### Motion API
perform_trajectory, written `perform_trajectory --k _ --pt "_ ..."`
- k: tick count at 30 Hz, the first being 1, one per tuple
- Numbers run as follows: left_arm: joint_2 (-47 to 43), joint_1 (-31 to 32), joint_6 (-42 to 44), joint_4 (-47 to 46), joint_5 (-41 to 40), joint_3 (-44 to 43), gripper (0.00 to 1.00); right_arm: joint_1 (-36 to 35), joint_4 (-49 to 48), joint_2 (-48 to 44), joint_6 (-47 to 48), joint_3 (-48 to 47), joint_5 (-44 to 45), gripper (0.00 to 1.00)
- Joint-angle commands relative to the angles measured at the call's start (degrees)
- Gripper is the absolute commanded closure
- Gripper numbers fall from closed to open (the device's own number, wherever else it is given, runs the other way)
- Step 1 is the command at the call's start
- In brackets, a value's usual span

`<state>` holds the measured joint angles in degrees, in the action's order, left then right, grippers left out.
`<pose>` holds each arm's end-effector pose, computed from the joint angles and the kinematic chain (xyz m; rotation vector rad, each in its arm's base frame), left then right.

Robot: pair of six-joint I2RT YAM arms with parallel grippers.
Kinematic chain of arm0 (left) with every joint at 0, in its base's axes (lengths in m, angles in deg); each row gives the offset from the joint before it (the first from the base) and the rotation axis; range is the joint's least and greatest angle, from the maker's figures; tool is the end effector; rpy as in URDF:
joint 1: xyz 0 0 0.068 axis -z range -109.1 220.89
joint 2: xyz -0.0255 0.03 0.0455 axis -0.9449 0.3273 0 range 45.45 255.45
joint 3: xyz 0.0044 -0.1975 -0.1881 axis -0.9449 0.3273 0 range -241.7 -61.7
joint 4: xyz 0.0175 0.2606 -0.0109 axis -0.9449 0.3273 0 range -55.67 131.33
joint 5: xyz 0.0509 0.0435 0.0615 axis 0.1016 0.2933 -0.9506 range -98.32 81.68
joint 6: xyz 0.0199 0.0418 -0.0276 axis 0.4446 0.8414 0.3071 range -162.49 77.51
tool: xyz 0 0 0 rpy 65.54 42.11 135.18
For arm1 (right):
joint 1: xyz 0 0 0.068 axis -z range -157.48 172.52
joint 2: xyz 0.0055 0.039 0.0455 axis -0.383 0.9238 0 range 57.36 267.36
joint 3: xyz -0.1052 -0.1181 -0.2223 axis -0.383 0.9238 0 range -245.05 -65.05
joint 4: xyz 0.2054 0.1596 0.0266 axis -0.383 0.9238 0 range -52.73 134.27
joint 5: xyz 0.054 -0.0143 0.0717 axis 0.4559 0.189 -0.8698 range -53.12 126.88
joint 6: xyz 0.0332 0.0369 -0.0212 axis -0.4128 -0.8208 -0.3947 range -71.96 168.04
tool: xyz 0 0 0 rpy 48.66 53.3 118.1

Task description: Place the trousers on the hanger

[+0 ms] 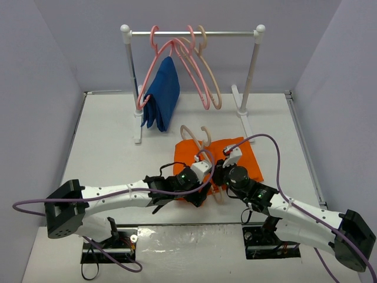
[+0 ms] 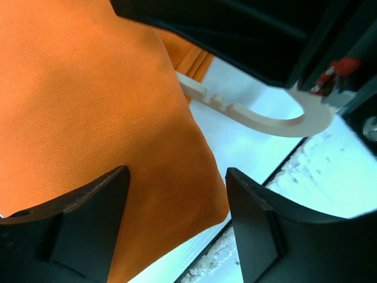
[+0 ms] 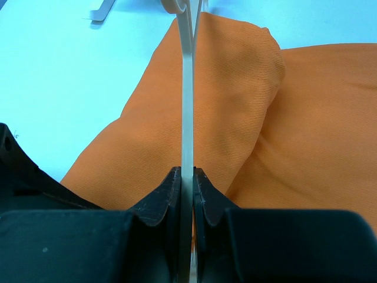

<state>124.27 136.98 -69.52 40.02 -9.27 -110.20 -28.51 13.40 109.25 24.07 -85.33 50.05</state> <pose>0.1219 -0.2733 0.2362 0.7745 2.2131 -0.8539 0.1352 0.1542 0.2291 -0.2387 1.7484 0.7723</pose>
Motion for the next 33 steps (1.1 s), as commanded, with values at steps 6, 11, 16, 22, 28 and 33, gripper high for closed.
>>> perform_trajectory --k 6,11,16,22,28,33 --pt "3.7 7.0 2.5 1.0 -15.0 -6.2 0.31 -0.3 -5.8 0.1 -1.0 -0.3 0.5 1.0" --pt "4.8 9.5 2.4 3.9 -22.5 -7.0 0.3 -0.2 -5.7 -0.2 -1.3 -0.2 0.5 1.0" --pt "5.7 9.7 1.6 3.4 -23.5 -6.8 0.36 -0.3 -5.7 -0.1 -1.3 -0.4 0.5 1.0" --pt "6.5 9.8 1.2 1.3 -21.1 -6.0 0.48 -0.1 -5.3 -0.6 -1.3 -0.5 0.7 1.0" --pt "5.7 10.9 1.6 -0.7 -19.2 -5.7 0.36 0.3 -5.1 -0.6 -1.4 -0.4 0.4 1.0" --pt "6.6 10.9 1.3 -0.8 -19.4 -5.8 0.35 0.4 -5.3 -0.9 -1.7 -0.2 0.3 1.0"
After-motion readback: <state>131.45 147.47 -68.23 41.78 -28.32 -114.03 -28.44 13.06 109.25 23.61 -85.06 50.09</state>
